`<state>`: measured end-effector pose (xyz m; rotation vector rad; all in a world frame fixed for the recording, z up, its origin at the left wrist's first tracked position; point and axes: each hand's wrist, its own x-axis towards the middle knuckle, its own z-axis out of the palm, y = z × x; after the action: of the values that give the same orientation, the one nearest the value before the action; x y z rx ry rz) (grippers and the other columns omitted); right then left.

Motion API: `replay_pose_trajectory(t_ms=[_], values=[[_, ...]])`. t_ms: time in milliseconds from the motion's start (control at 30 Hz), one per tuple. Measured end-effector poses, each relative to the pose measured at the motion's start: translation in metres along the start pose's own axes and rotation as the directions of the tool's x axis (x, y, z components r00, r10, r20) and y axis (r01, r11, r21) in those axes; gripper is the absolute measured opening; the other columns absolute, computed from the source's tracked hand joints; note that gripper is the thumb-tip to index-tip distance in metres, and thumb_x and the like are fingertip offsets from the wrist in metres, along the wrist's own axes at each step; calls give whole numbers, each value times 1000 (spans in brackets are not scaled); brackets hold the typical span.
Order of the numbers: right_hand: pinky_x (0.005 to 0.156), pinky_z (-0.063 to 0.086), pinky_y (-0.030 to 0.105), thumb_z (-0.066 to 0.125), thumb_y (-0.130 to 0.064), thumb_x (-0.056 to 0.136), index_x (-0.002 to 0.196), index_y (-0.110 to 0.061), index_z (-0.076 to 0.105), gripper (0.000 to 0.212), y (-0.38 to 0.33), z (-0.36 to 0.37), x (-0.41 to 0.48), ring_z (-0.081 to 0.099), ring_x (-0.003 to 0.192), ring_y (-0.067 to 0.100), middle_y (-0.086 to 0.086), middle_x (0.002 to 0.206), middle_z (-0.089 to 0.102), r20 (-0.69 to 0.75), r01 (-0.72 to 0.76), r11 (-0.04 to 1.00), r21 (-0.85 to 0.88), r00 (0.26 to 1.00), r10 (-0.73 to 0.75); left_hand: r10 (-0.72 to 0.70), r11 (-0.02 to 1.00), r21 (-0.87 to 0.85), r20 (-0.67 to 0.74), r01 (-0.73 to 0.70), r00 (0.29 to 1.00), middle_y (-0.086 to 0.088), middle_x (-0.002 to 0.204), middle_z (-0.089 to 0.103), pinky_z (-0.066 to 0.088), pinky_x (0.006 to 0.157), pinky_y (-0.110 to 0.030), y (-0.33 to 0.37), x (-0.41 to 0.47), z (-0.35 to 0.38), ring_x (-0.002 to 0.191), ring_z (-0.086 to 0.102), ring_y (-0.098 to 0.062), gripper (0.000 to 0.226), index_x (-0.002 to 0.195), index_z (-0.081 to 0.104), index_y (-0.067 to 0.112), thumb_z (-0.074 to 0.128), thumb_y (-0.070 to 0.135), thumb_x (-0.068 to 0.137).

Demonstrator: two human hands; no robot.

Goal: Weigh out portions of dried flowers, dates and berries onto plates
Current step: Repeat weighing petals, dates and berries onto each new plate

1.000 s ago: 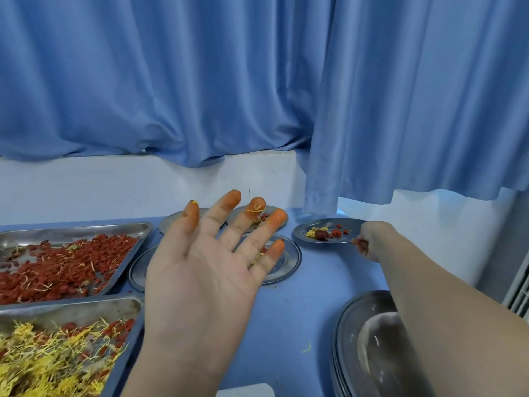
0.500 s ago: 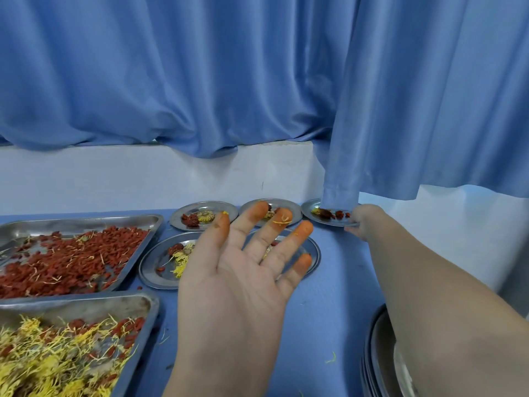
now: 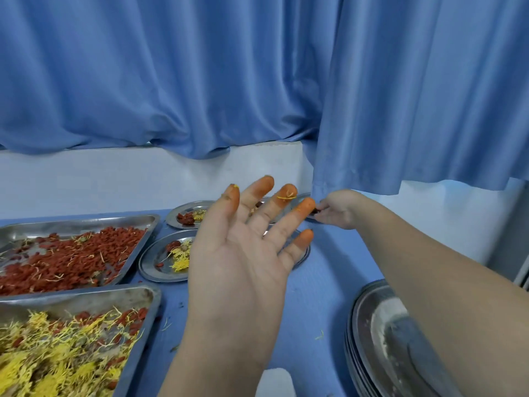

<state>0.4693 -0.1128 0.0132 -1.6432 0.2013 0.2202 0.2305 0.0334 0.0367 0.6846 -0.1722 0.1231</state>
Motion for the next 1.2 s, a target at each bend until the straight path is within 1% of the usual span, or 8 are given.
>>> replay_pose_trajectory(t_ms=[233, 467, 567, 667, 733, 867, 967, 1200], values=[[94, 51, 32, 44, 2, 95, 120, 9, 53, 28, -8, -13, -127, 64, 107, 27, 21, 115, 65, 324, 43, 977, 208, 940, -110, -77, 993, 91, 21, 75, 997, -6, 91, 71, 49, 76, -37, -3, -26, 23, 94, 71, -27, 30, 98, 64, 15, 46, 38, 93], [87, 56, 38, 56, 1, 89, 119, 4, 55, 31, 34, -49, -240, 68, 97, 32, 26, 110, 65, 275, 158, 959, 234, 936, -221, -165, 962, 216, -37, 169, 986, -6, 92, 70, 46, 72, -35, -12, -72, 13, 84, 70, -25, 28, 96, 66, 16, 47, 37, 93], [89, 55, 35, 63, -4, 88, 111, -9, 59, 24, 64, -65, -269, 69, 99, 20, 13, 113, 68, 227, 340, 939, -49, 920, -321, -183, 956, 218, -89, 198, 979, -6, 91, 70, 45, 72, -35, -14, -99, 1, 81, 71, -26, 27, 94, 66, 16, 48, 37, 92], [95, 48, 27, 64, -16, 88, 117, -21, 58, 30, 99, -81, -284, 62, 102, 3, -7, 111, 66, 200, 513, 686, -515, 851, -486, -187, 953, 213, -143, 214, 972, -8, 92, 71, 44, 72, -37, -12, -125, -14, 82, 71, -27, 28, 97, 66, 15, 52, 36, 86], [96, 44, 23, 63, -24, 87, 119, -23, 60, 31, 121, -87, -290, 59, 107, 1, -14, 111, 64, 196, 504, 573, -646, 835, -514, -182, 959, 183, -184, 216, 966, -8, 94, 71, 45, 72, -38, -10, -139, -25, 82, 71, -27, 31, 99, 66, 15, 56, 37, 80], [90, 47, 27, 57, -37, 90, 118, -23, 60, 32, 158, -87, -299, 58, 106, 9, -10, 114, 64, 73, 402, 474, -783, 817, -572, -156, 983, 67, -217, 174, 964, -7, 94, 70, 44, 73, -37, -5, -159, -44, 80, 70, -26, 31, 98, 66, 17, 57, 38, 77], [79, 48, 36, 53, -39, 88, 92, -21, 62, 22, 170, -82, -310, 57, 89, 16, -7, 88, 65, 111, 427, 351, -834, 751, -651, -116, 992, 25, -218, 124, 969, -5, 94, 70, 43, 75, -37, -3, -165, -52, 80, 69, -25, 33, 101, 67, 18, 59, 39, 76], [55, 32, 25, 62, -8, 74, 66, -17, 54, 14, 171, -81, -318, 48, 68, 19, -8, 59, 50, 139, 432, 215, -876, 653, -745, -76, 995, 48, -186, 87, 980, -5, 97, 69, 44, 74, -36, -1, -173, -64, 79, 66, -23, 35, 101, 70, 18, 60, 41, 77]])
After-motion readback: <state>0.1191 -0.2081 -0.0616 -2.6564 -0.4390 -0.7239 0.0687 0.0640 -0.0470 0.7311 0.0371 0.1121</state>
